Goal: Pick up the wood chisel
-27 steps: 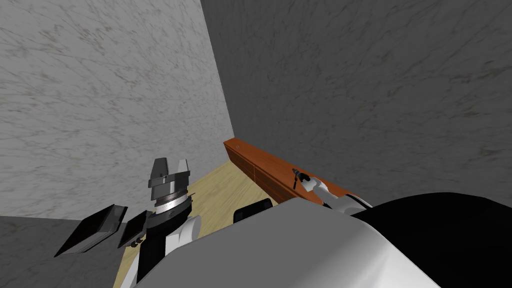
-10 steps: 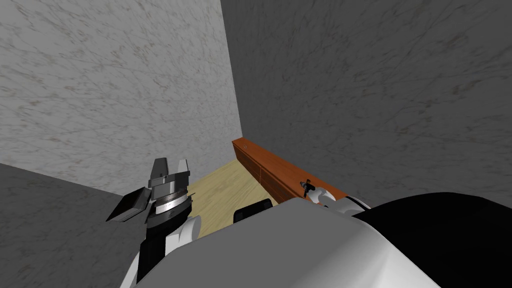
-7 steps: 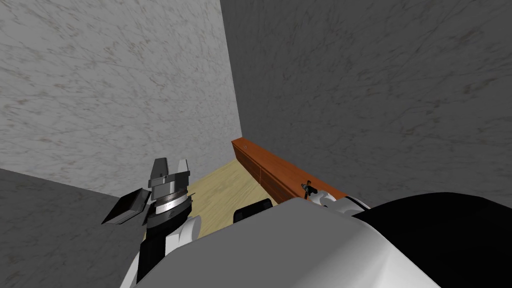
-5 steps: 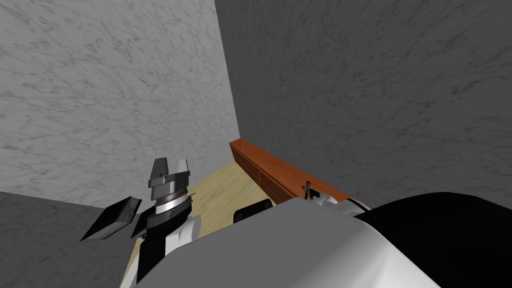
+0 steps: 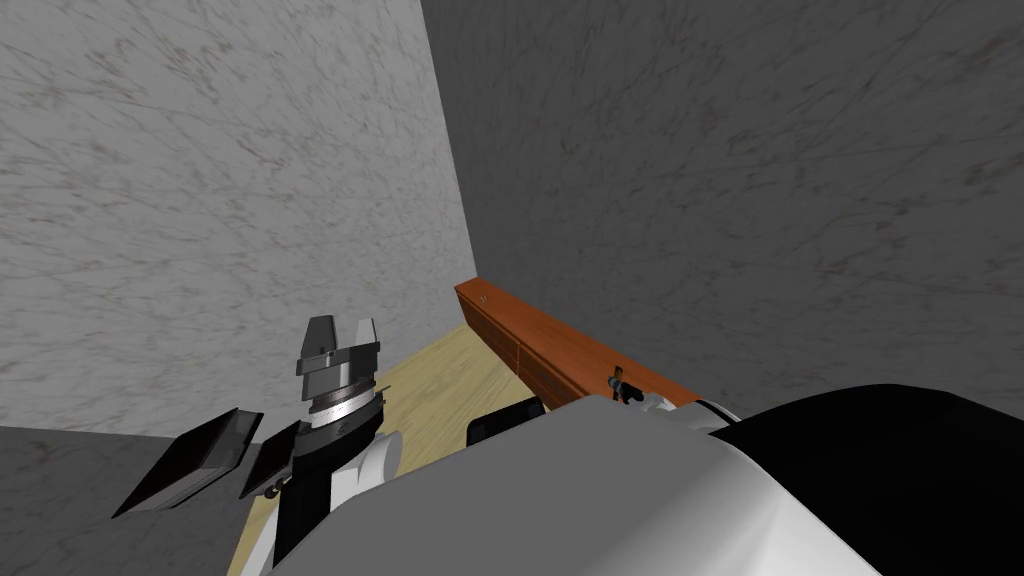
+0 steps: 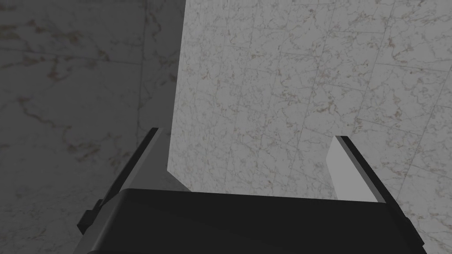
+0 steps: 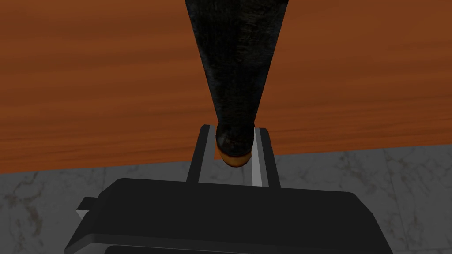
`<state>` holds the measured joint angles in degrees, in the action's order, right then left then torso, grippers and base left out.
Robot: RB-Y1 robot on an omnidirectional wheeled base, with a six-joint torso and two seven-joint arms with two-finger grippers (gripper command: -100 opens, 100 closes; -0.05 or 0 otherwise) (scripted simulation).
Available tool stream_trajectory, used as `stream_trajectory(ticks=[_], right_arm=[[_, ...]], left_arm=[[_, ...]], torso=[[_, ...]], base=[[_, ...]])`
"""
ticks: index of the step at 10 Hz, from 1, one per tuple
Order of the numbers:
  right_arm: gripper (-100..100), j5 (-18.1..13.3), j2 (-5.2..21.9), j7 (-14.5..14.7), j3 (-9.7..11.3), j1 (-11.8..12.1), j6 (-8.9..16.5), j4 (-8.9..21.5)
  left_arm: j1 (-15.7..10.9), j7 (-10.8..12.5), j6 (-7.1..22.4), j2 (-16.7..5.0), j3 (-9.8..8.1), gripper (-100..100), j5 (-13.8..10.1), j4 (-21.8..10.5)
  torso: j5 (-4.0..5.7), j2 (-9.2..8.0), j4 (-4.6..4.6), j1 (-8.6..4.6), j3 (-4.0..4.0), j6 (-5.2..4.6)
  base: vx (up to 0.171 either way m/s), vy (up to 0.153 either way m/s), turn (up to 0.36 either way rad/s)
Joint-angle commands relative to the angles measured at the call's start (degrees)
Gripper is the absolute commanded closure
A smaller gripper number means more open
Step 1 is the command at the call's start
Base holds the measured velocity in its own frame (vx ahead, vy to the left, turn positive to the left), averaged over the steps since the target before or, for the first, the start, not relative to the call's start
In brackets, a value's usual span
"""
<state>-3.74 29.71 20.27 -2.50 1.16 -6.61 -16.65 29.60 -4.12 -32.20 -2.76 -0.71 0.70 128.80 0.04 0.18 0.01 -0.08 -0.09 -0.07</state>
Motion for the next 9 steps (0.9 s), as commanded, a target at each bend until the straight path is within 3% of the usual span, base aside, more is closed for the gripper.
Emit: stream_trajectory(ticks=[1, 3, 4, 5, 6, 7, 8, 9], right_arm=[[100, 0.0, 0.0, 0.0, 0.0, 0.0, 0.0, 0.0], [100, 0.0, 0.0, 0.0, 0.0, 0.0, 0.0, 0.0], [0, 0.0, 0.0, 0.0, 0.0, 0.0, 0.0, 0.0], [100, 0.2, 0.0, 0.1, -0.1, 0.4, 1.2, -1.6], [100, 1.4, 0.5, -0.3, 0.7, -0.7, 3.3, -2.1], [100, 1.4, 0.5, -0.3, 0.7, -0.7, 3.3, -3.3], [100, 2.6, 1.0, -0.7, 1.5, -1.9, 5.4, -2.5], [100, 2.6, 1.0, -0.7, 1.5, -1.9, 5.4, -2.5]], left_arm=[[0.0, 0.0, 0.0, 0.0, 0.0, 0, 0.0, 0.0], [0.0, 0.0, 0.0, 0.0, 0.0, 0, 0.0, 0.0], [0.0, 0.0, 0.0, 0.0, 0.0, 0, 0.0, 0.0], [0.0, 0.0, 0.0, 0.0, 0.0, 0, 0.0, 0.0], [0.0, 0.0, 0.0, 0.0, 0.0, 0, 0.0, 0.0], [0.0, 0.0, 0.0, 0.0, 0.01, 0, 0.0, 0.0], [0.0, 0.0, 0.0, 0.0, 0.0, 0, 0.0, 0.0], [0.0, 0.0, 0.0, 0.0, 0.0, 0, 0.0, 0.0]], torso=[[0.0, 0.0, 0.0, 0.0, 0.0, 0.0], [0.05, 0.01, 0.02, -0.13, -0.01, -0.02], [0.05, 0.01, 0.02, -0.14, -0.01, -0.02], [0.05, 0.01, 0.01, -0.15, -0.01, -0.02], [0.05, -0.13, -0.01, -0.09, 0.06, 0.01], [0.02, -0.43, -0.08, -0.05, 0.23, 0.04], [0.01, -0.48, -0.08, -0.09, 0.26, -0.02], [0.02, -0.53, -0.09, -0.13, 0.29, -0.02]], base=[[0.0, 0.0, 0.0], [0.0, 0.0, 0.0], [0.0, 0.0, 0.0], [-0.049, 0.017, 0.059], [-0.151, 0.021, 0.157], [-0.146, 0.009, 0.08], [-0.144, 0.0, 0.116], [-0.099, 0.016, 0.056]])
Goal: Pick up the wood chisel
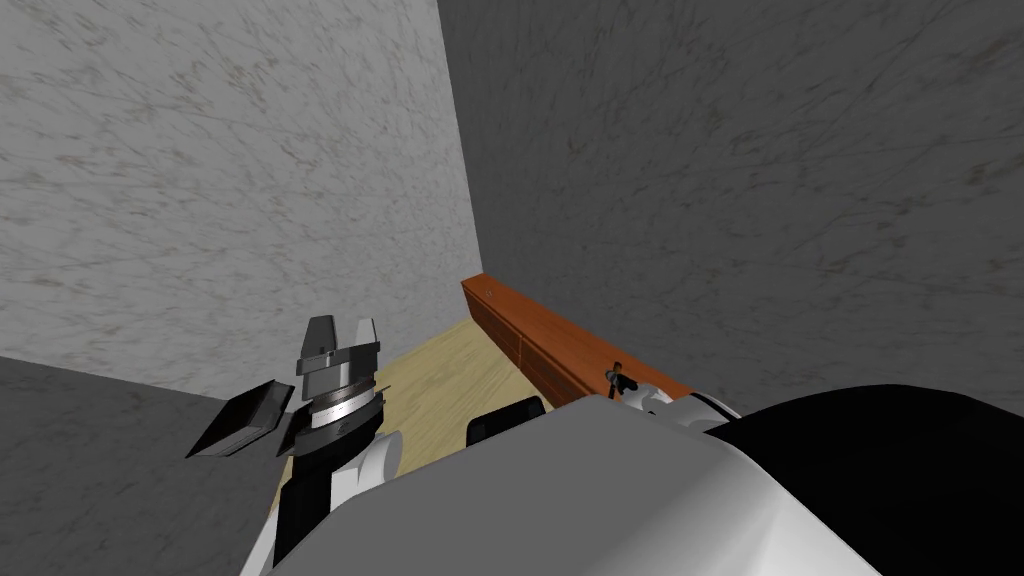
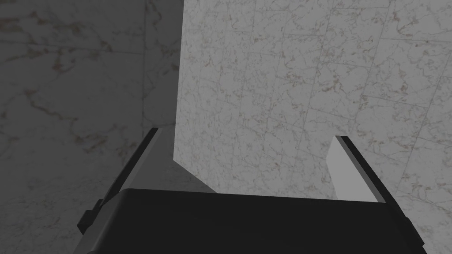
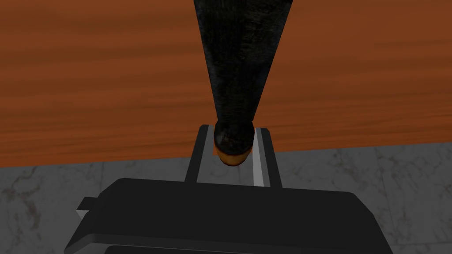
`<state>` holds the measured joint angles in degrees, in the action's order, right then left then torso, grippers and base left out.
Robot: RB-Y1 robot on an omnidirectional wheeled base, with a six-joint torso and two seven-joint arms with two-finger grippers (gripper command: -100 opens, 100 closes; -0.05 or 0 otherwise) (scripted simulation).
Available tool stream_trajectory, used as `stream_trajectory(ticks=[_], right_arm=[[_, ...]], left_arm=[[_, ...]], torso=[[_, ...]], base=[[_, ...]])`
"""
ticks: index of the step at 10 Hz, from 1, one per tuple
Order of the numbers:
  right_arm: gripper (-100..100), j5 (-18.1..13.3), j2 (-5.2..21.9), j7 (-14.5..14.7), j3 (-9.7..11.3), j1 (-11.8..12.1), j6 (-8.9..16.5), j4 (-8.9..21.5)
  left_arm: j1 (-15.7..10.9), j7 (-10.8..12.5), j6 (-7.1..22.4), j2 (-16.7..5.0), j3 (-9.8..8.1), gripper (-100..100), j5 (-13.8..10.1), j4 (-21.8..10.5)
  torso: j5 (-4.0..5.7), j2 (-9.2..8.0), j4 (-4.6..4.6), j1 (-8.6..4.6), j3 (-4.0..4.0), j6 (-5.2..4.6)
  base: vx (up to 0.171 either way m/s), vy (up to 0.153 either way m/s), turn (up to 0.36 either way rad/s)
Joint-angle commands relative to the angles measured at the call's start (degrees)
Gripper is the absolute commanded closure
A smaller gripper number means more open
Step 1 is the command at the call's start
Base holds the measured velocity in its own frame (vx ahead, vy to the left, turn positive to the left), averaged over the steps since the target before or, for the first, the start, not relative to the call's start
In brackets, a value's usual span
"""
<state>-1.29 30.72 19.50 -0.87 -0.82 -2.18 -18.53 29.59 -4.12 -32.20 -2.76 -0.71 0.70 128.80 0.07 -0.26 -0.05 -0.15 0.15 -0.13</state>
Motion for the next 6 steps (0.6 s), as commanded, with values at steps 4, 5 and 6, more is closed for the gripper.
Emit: stream_trajectory(ticks=[4, 5, 6], right_arm=[[100, 2.5, 0.9, -0.7, 1.5, -2.1, 5.2, -1.5], [100, 2.2, 0.8, -0.5, 1.2, -1.9, 5.2, -1.7], [0, 2.3, 0.8, -0.5, 1.3, -2.1, 5.1, -1.4]], left_arm=[[0.0, 0.0, 0.0, 0.0, 0.0, 0, 0.0, 0.0], [0.0, 0.0, 0.0, 0.0, 0.0, 0, 0.0, 0.0], [0.0, 0.0, 0.0, 0.0, 0.0, 0, 0.0, 0.0]], torso=[[-0.02, -0.07, -0.04, 0.03, 0.04, 0.08], [-0.02, -0.02, 0.0, 0.02, 0.01, 0.0], [-0.02, 0.18, 0.03, -0.02, -0.1, -0.01]], base=[[-0.109, 0.025, 0.091], [-0.038, 0.009, 0.002], [-0.009, 0.002, -0.004]])
